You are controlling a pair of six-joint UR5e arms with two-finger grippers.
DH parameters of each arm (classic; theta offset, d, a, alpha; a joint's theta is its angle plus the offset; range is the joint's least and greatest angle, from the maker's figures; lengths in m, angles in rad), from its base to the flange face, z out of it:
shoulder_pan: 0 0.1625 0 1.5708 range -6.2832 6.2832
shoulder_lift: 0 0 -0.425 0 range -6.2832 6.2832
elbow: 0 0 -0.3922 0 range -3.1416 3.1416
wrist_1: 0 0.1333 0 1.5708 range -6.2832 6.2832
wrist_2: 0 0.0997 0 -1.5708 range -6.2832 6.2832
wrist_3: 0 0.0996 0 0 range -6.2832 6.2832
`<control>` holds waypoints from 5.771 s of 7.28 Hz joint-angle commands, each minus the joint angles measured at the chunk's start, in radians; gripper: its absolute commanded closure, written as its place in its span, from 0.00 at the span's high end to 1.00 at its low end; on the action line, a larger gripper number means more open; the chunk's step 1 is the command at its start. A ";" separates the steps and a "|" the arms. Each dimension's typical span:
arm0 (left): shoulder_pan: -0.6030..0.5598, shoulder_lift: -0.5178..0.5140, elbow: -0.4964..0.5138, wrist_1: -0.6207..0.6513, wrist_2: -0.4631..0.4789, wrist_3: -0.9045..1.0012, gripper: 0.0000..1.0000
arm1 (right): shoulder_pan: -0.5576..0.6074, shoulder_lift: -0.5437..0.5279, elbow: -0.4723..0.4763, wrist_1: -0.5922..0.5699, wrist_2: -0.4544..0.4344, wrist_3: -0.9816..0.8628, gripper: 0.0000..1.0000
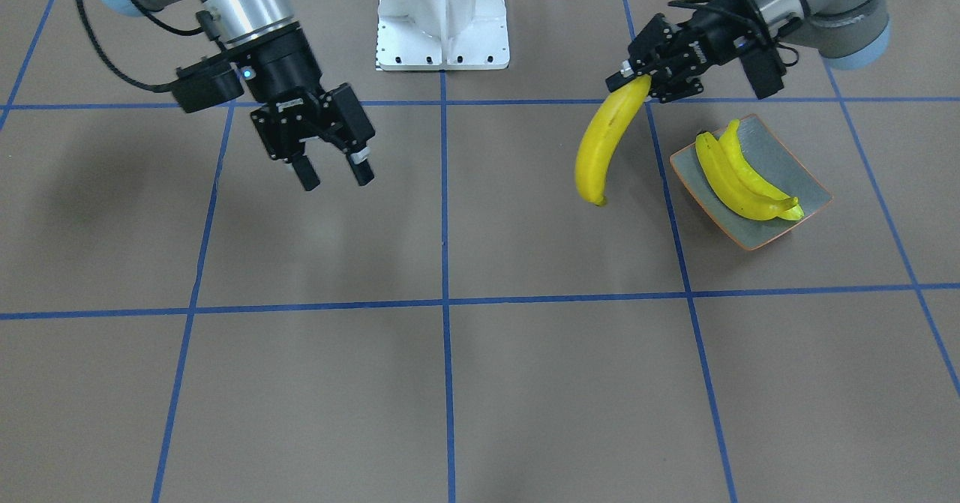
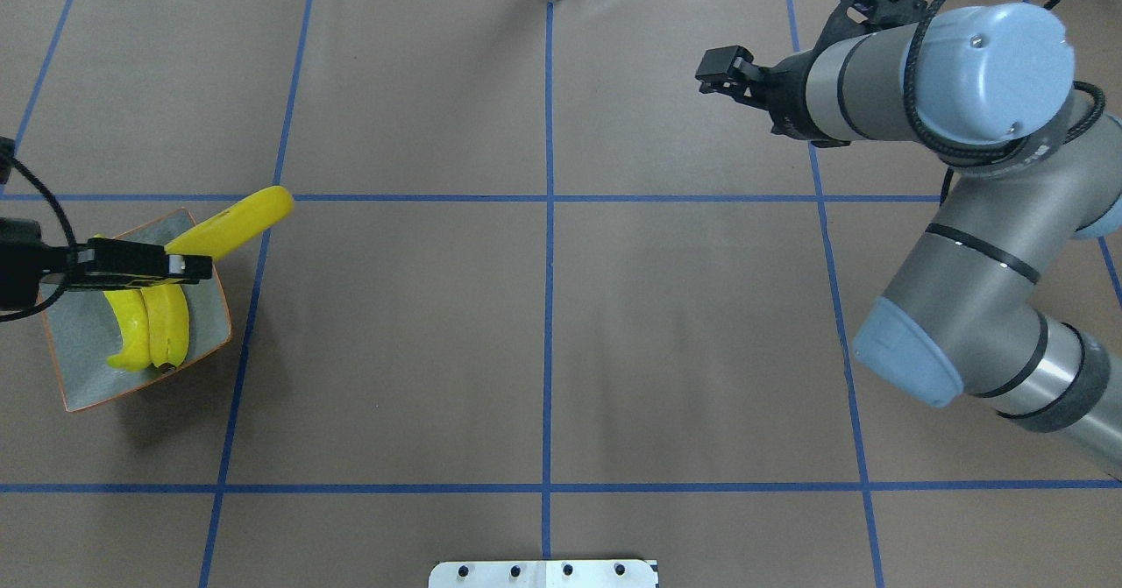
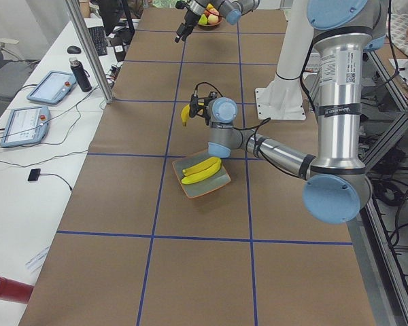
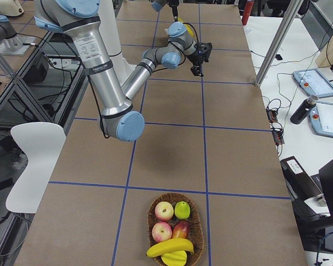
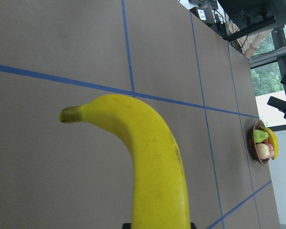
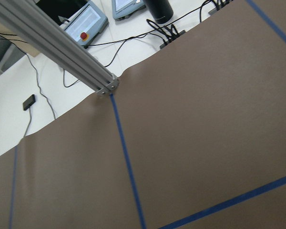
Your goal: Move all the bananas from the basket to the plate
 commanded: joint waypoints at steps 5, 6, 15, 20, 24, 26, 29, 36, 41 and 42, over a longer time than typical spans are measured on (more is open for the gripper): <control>-0.066 0.234 0.022 0.002 0.056 0.355 0.00 | 0.377 -0.265 -0.059 -0.018 0.359 -0.741 1.00; -0.051 0.227 0.047 0.005 0.062 0.356 0.00 | 0.443 -0.276 -0.091 -0.018 0.433 -0.855 1.00; -0.011 0.181 0.118 0.003 0.062 0.401 0.99 | 0.497 -0.307 -0.110 -0.013 0.457 -0.929 1.00; -0.012 0.112 0.115 0.005 0.052 0.399 1.00 | 0.745 -0.434 -0.203 -0.015 0.585 -1.348 1.00; -0.014 0.087 0.118 0.005 0.059 0.399 1.00 | 0.957 -0.472 -0.553 -0.004 0.656 -1.834 1.00; -0.014 0.073 0.116 0.005 0.061 0.399 1.00 | 0.956 -0.455 -0.746 0.206 0.554 -1.827 1.00; -0.014 0.060 0.122 0.005 0.062 0.399 1.00 | 0.919 -0.463 -0.791 0.275 0.494 -1.723 1.00; -0.016 0.061 0.122 0.003 0.064 0.400 1.00 | 0.825 -0.481 -0.820 0.310 0.372 -1.614 0.98; -0.017 0.061 0.122 0.003 0.064 0.402 1.00 | 0.804 -0.469 -0.847 0.393 0.351 -1.613 0.00; -0.017 0.061 0.122 0.003 0.064 0.402 1.00 | 0.804 -0.469 -0.822 0.392 0.351 -1.612 0.00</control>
